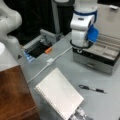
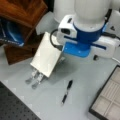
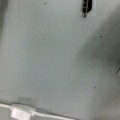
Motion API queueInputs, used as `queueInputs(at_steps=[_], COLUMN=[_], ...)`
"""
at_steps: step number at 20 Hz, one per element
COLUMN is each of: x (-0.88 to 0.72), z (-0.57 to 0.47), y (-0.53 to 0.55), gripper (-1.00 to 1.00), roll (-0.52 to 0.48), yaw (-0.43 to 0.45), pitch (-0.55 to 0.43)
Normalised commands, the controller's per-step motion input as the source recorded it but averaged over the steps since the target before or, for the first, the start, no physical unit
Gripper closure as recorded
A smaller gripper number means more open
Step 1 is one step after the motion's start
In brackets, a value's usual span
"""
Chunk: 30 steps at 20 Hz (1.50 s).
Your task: Open the box. Pick up the pen. Place the pen in the box. Pick up the book. Place the book on the shelf.
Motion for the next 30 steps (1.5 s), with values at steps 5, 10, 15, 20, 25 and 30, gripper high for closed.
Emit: queueInputs(at_steps=[5, 10, 15, 20, 25, 30], x=[0.16, 0.25, 0.26, 0.32, 0.44, 0.40], z=[-0.21, -0.14, -0.12, -0.19, -0.25, -0.08], y=[-0.16, -0.05, -0.05, -0.14, -0.13, -0.11], gripper=[-1.00, -1.00, -1.00, -1.00, -1.00, -1.00], roll=[-0.139, -0.104, -0.069, -0.140, -0.124, -0.108], yaw=[0.391, 0.444, 0.553, 0.465, 0.359, 0.235], pitch=[0.048, 0.018, 0.035, 0.105, 0.150, 0.201])
